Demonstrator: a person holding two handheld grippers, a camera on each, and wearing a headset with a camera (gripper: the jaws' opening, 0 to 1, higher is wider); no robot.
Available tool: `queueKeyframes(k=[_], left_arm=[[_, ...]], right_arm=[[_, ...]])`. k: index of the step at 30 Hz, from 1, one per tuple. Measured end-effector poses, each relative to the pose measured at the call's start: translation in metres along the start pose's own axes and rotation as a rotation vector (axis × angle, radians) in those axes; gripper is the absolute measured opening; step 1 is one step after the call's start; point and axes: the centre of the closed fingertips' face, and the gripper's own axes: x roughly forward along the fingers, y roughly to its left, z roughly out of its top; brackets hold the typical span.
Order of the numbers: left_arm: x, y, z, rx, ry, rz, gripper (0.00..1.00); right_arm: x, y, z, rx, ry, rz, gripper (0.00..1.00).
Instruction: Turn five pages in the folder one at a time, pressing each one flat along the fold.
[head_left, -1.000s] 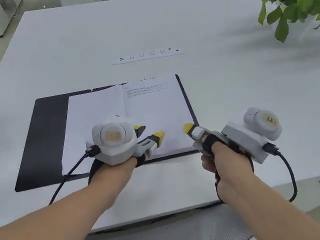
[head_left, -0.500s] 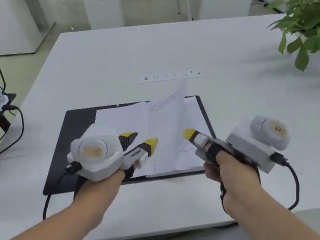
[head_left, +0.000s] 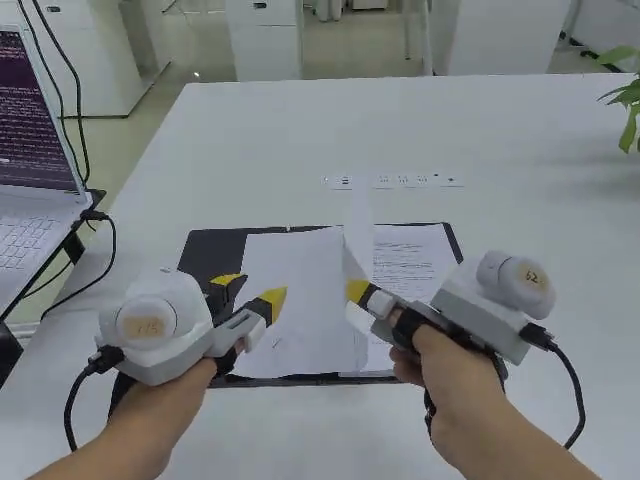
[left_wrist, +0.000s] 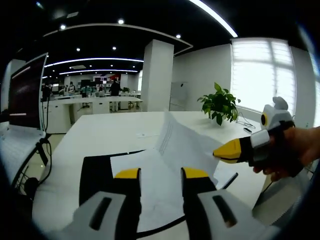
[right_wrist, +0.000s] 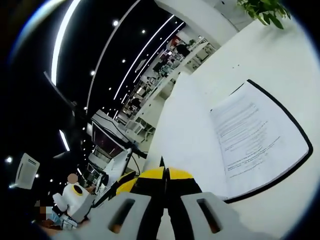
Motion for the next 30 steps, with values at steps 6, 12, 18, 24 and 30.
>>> queueKeyframes(k=[6, 12, 18, 24, 30], left_arm=[[-0.013, 0.026, 0.001, -0.009, -0.012, 0.045, 0.3], [-0.025, 0.042, -0.008, -0.026, -0.006, 0.077, 0.3], [-0.033, 0.051, -0.014, -0.03, 0.001, 0.091, 0.29], [-0.037, 0.064, -0.02, -0.03, 0.013, 0.108, 0.28], [-0.039, 0.071, -0.033, -0.045, 0.042, 0.117, 0.28]], right_arm=[[0.025, 0.02, -0.028, -0.043, 0.066, 0.017, 0.0], [0.045, 0.027, -0.055, -0.078, 0.124, 0.011, 0.0], [0.063, 0.021, -0.077, -0.109, 0.175, -0.021, 0.0], [0.08, 0.005, -0.104, -0.157, 0.24, -0.059, 0.0], [0.094, -0.012, -0.128, -0.184, 0.308, -0.087, 0.0]])
